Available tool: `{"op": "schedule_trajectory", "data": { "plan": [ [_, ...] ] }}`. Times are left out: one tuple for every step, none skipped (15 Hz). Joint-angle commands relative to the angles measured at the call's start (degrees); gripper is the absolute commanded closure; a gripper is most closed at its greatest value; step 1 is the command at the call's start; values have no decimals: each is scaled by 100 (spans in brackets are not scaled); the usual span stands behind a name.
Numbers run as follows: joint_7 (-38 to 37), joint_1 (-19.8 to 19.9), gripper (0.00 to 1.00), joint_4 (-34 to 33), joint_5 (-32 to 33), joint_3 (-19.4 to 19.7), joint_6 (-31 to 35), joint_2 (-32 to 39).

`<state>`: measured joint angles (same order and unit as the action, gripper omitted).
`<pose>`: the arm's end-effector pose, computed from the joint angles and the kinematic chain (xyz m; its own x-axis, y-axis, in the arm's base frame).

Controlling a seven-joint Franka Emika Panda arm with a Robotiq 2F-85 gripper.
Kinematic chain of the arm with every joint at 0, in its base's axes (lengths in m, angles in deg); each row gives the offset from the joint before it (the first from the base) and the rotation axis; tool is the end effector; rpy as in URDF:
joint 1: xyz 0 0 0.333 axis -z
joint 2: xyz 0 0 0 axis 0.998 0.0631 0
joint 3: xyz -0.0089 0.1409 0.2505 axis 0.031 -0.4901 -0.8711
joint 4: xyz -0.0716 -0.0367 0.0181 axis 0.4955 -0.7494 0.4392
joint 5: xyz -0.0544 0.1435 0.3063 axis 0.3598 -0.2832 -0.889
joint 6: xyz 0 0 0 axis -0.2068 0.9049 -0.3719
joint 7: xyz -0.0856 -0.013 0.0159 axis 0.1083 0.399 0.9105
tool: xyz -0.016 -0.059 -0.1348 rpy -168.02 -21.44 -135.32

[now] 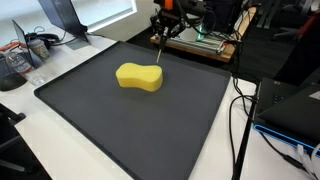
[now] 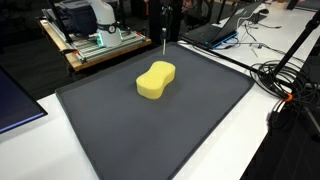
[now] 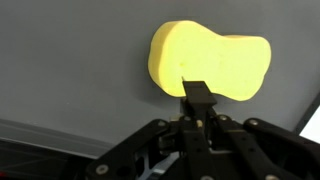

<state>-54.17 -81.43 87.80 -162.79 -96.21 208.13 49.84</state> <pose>0.4045 0.0875 0.3105 -0.8660 -0.4998 -0.0144 -0.4692 0.8223 -0.3219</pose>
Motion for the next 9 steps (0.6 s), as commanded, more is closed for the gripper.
{"op": "schedule_trajectory", "data": {
  "plan": [
    [-48, -1161, 97, -326, 82, 964, 412, 56],
    [-39, -1393, 97, -451, 131, 1118, 531, 161],
    [-64, -1607, 97, -542, 193, 1262, 627, 235],
    [-62, -1791, 97, -652, 251, 1384, 743, 335],
    [-14, -1926, 97, -757, 258, 1471, 865, 440],
    [-62, -2003, 97, -585, 327, 1590, 703, 463],
    [4, -2338, 97, -520, 268, 2000, 558, 503],
    [36, -2206, 97, -825, 341, 1756, 852, 711],
    [105, -2477, 97, -802, 285, 2105, 782, 807]
  ]
}}
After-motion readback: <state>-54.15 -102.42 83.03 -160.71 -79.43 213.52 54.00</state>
